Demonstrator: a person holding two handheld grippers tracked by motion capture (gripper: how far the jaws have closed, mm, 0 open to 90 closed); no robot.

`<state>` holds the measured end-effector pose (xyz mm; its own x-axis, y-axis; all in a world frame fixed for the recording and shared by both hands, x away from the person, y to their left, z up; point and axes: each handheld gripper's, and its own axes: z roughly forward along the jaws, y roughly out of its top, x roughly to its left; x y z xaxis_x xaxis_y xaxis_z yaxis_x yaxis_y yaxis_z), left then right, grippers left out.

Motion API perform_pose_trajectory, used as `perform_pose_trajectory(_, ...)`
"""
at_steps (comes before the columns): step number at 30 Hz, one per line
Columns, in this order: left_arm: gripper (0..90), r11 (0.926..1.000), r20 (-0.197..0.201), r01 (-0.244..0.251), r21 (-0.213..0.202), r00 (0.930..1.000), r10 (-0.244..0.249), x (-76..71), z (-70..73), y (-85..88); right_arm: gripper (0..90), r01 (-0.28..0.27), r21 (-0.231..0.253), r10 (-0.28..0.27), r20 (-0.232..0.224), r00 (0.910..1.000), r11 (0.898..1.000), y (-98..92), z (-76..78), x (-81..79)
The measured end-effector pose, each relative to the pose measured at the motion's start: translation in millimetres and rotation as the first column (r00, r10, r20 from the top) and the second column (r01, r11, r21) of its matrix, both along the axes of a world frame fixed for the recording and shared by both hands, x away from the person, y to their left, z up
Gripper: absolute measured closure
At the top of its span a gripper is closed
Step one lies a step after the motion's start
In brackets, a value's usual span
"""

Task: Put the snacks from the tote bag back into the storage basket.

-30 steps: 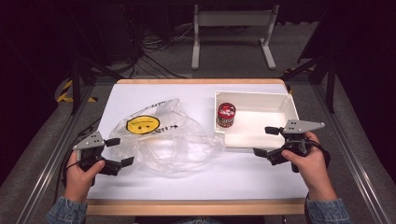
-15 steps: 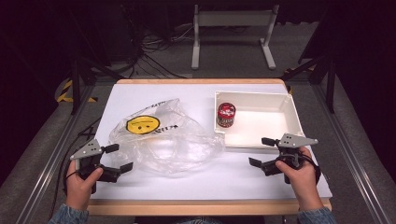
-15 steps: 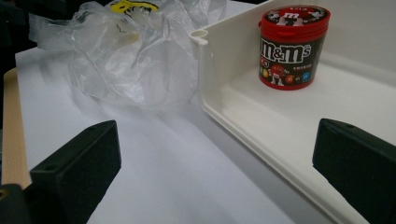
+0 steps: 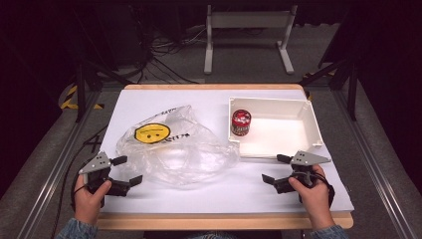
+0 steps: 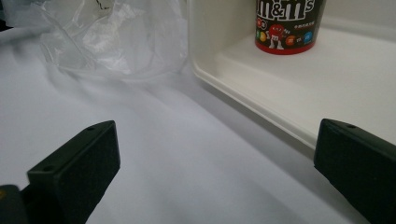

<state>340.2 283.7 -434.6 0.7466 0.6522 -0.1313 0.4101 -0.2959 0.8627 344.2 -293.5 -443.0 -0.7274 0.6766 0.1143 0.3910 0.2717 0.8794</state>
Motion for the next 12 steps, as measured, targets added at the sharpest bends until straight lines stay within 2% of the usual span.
perform_pose_trajectory(6,3.1,0.9999,-0.010,-0.001,0.011,1.0000,0.002,1.1,-3.2,-0.8,0.5,0.007,-0.004,-0.007,-0.009,0.9999,1.000,0.6,-0.3,1.0)
perform_pose_trajectory(12,2.0,1.0000,-0.001,-0.003,0.005,1.0000,0.003,0.3,-5.3,-1.3,0.5,0.013,0.022,-0.013,-0.012,0.9998,1.000,-1.8,-0.9,1.0)
